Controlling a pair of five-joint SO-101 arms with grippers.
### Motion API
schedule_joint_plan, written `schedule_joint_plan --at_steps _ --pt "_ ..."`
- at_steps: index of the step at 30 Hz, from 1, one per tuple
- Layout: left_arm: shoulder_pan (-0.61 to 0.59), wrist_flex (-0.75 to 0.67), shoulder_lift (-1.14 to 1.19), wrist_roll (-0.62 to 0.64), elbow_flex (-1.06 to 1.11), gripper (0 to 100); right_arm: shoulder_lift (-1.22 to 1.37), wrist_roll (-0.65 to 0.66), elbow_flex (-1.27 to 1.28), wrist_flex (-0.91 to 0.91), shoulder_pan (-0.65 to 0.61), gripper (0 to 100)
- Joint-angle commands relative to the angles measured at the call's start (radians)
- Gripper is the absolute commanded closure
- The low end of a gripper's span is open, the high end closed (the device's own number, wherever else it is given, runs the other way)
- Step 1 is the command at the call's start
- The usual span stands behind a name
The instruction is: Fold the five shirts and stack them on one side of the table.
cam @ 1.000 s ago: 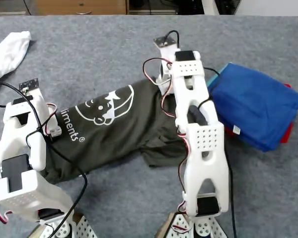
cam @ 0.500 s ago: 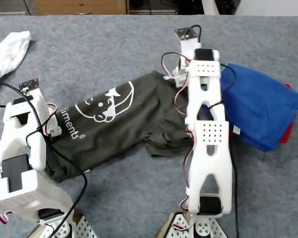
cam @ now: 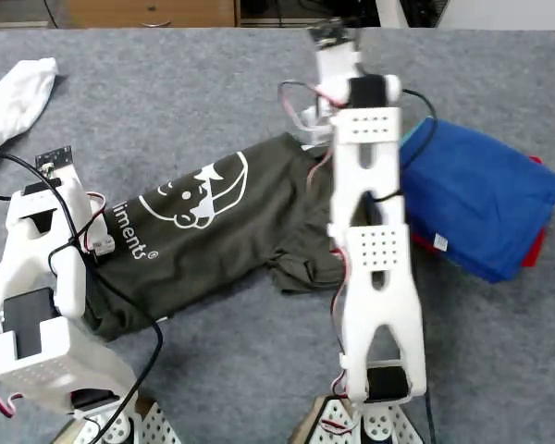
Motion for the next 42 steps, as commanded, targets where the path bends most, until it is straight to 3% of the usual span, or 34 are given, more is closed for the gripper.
schedule_joint_plan --at_steps 1,8,18,21,27,34,42 --pt "0.003 -0.026 0.008 0.000 -0.002 98 0.013 -0.012 0.005 -0.032 -0.068 99.5" --pt "0.003 -0.026 0.008 0.000 0.000 98 0.120 -0.041 0.124 -0.193 -0.028 99.5" --pt "0.003 -0.026 0.010 0.000 -0.003 98 0.130 0.015 0.101 -0.247 0.110 99.5" --pt "0.003 -0.025 0.007 -0.002 -0.006 98 0.120 0.017 0.084 -0.212 0.120 99.4" --pt "0.011 0.005 0.001 0.002 -0.078 98 -0.027 0.081 -0.050 0.026 0.074 99.3" --pt "0.011 0.184 0.001 0.000 -0.313 98 -0.351 0.092 0.239 0.043 0.076 99.3" --pt "0.002 0.318 0.001 -0.002 -0.474 98 -0.908 0.094 0.981 0.037 0.018 99.3"
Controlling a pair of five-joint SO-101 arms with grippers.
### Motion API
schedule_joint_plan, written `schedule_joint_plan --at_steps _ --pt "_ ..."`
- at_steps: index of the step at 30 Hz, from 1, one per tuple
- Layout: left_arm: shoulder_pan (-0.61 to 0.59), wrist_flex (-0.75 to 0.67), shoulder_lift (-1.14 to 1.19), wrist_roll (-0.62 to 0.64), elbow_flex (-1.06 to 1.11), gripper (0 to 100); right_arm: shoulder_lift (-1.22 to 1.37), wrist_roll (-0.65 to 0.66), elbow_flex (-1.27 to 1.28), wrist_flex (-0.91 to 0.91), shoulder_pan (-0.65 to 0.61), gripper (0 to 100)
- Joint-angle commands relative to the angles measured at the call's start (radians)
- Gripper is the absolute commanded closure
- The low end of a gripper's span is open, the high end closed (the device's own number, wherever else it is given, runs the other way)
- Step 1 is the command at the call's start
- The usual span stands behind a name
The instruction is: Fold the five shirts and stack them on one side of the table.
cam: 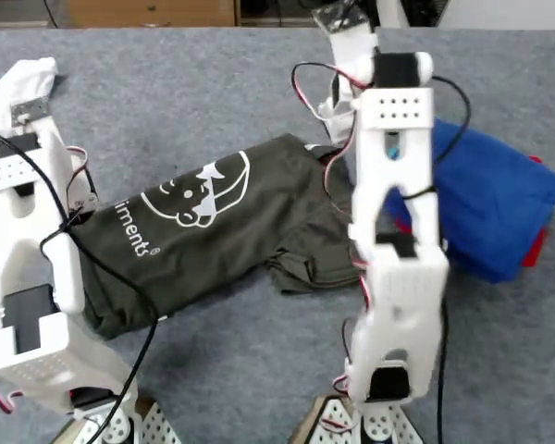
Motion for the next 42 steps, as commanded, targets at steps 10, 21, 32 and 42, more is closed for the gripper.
schedule_joint_plan --at_steps 10,21,32,42 --pt "-0.002 0.041 -0.050 -0.109 0.017 98 -0.527 -0.060 1.101 -0.310 -0.130 99.4" --pt "0.006 -0.164 -0.458 -0.127 0.526 98 -0.384 -0.074 1.251 -0.526 -0.162 99.4" --pt "-0.003 -0.368 -0.487 -0.074 0.775 98 -0.286 -0.115 1.198 -0.486 -0.275 99.4" --pt "-0.064 -0.373 -0.487 -0.075 0.773 98 -0.289 -0.114 1.279 -0.405 -0.294 99.4"
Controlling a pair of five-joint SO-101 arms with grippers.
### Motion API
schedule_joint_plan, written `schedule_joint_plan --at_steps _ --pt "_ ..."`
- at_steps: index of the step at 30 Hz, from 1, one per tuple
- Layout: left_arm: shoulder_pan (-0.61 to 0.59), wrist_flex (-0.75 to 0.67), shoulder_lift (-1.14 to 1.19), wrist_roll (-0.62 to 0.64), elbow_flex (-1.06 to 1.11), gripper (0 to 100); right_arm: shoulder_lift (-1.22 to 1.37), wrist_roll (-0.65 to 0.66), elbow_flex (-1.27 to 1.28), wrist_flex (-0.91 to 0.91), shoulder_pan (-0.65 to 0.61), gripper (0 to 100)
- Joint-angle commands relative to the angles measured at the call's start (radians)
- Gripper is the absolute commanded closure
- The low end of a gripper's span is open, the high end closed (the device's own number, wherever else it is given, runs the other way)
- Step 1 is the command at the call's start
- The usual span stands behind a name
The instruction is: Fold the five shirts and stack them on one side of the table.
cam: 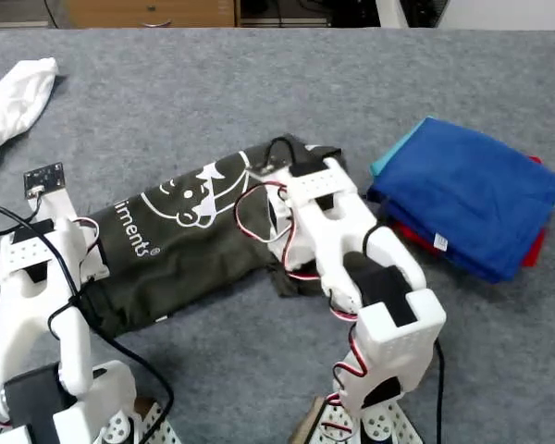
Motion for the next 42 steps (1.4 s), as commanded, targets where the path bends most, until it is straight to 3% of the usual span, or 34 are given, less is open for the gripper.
schedule_joint_plan --at_steps 1,10,20,30,35,42 --pt "-0.011 -0.009 -0.035 0.006 -0.003 98 -0.007 -0.006 0.022 0.021 -0.042 99.4" --pt "-0.008 -0.011 -0.035 0.006 -0.002 98 -0.091 -0.041 0.065 0.021 -0.163 99.4" --pt "-0.003 -0.011 -0.033 0.006 0.003 98 -0.185 -0.034 0.176 0.020 -0.191 99.4" --pt "-0.003 -0.011 -0.033 0.006 0.005 98 -0.318 -0.032 0.228 0.037 -0.303 99.4" --pt "-0.003 -0.011 -0.033 0.006 0.005 98 -0.292 0.014 0.222 0.012 -0.246 99.4" --pt "-0.003 -0.002 -0.033 0.012 -0.054 98 -0.417 0.121 -0.038 0.184 -0.050 99.4"
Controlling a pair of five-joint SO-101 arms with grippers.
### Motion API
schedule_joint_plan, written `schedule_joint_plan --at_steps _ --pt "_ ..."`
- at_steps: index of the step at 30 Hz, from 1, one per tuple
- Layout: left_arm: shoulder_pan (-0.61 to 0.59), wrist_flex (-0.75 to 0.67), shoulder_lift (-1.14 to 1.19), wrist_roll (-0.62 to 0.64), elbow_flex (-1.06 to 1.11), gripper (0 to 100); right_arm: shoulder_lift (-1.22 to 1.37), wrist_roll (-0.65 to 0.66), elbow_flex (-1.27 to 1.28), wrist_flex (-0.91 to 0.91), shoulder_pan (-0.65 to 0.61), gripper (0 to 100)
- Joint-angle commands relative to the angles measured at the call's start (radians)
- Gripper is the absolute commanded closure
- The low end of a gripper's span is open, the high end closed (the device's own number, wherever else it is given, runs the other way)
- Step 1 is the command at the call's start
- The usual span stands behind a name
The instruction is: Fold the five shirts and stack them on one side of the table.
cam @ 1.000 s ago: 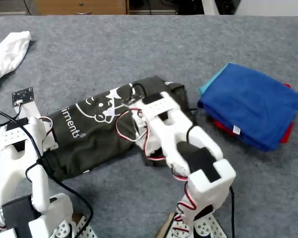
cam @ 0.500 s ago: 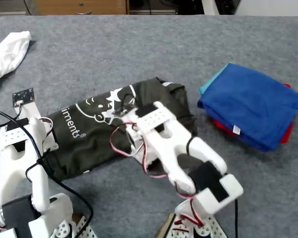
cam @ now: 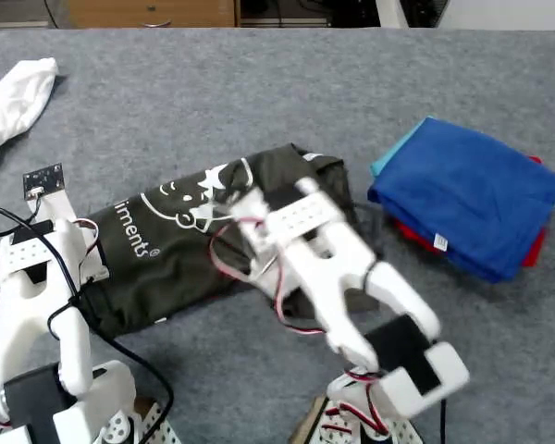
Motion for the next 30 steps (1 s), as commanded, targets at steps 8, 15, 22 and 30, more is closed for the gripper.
schedule_joint_plan --at_steps 8,15,22,30 --pt "0.005 -0.003 0.117 0.049 -0.190 98 0.171 0.072 -0.565 0.052 0.246 99.4" --pt "0.035 -0.002 0.410 0.046 -0.293 98 0.615 0.068 -0.946 0.046 0.259 99.4" --pt "0.028 0.005 0.420 0.031 -0.324 98 0.981 0.072 -1.316 0.055 0.375 99.4" --pt "0.028 -0.021 0.426 -0.094 -0.344 98 1.239 0.081 -1.676 0.152 0.466 99.4"
